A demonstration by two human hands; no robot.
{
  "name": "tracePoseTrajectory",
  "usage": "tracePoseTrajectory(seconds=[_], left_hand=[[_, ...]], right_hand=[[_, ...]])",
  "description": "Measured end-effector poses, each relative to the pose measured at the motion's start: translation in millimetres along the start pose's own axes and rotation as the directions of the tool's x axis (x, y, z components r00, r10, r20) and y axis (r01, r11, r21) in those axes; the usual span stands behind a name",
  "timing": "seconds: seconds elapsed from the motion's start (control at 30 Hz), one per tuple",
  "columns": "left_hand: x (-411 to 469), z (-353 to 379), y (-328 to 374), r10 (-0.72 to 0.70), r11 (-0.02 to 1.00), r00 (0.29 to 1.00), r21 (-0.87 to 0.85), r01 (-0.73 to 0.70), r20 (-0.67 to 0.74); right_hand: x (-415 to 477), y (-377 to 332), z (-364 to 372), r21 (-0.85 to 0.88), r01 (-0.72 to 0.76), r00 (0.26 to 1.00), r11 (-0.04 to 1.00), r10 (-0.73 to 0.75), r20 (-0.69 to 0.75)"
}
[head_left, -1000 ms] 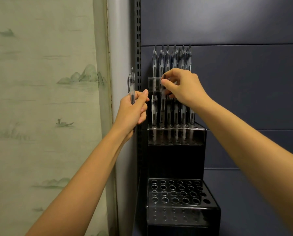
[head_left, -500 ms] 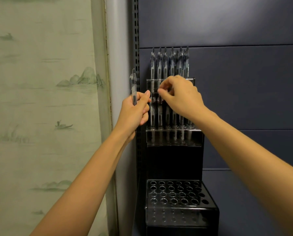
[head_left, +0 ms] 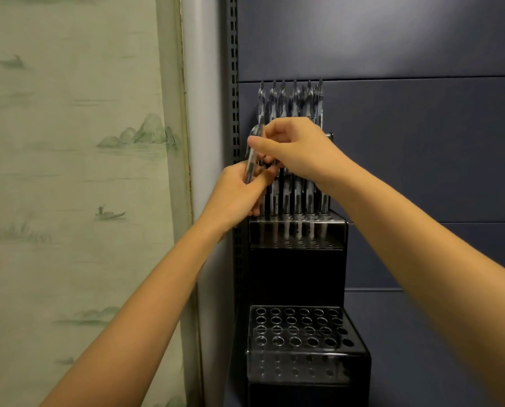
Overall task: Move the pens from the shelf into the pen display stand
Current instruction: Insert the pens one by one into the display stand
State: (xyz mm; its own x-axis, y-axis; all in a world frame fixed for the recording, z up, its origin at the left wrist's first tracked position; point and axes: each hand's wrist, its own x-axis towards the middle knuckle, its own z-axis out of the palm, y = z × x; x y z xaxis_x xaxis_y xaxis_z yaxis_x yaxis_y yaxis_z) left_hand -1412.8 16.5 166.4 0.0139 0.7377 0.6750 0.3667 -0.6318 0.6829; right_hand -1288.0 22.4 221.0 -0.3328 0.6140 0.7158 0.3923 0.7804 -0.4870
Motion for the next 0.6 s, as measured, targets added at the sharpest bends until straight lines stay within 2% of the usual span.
tracePoseTrajectory(seconds=[0.17,0.33,0.47,0.6], left_hand=[[2,-20,-7,0.061,0.945,0.998,0.324,-0.051,-0.022],[-1,-33,-3,0.104,0.699,0.995,0.712,-0.075,0.004],[-3,-36,-1,0.122,0.547,0.991,0.829,-0.118,0.06],[-3,-36,-2,0.101,0.508,0.992,0.853,-0.119,0.078]], right_hand=[[1,4,-22,0.017,-0.016,0.99,1.0,0.018,-0.14],[0,16,-32,-0.172,-0.022,0.98,0.985,-0.013,-0.201],[-1,29,-26,-0.236,-0.035,0.979,0.971,-0.014,-0.202],[-1,40,-22,-0.21,-0.073,0.98,0.975,0.031,-0.195]])
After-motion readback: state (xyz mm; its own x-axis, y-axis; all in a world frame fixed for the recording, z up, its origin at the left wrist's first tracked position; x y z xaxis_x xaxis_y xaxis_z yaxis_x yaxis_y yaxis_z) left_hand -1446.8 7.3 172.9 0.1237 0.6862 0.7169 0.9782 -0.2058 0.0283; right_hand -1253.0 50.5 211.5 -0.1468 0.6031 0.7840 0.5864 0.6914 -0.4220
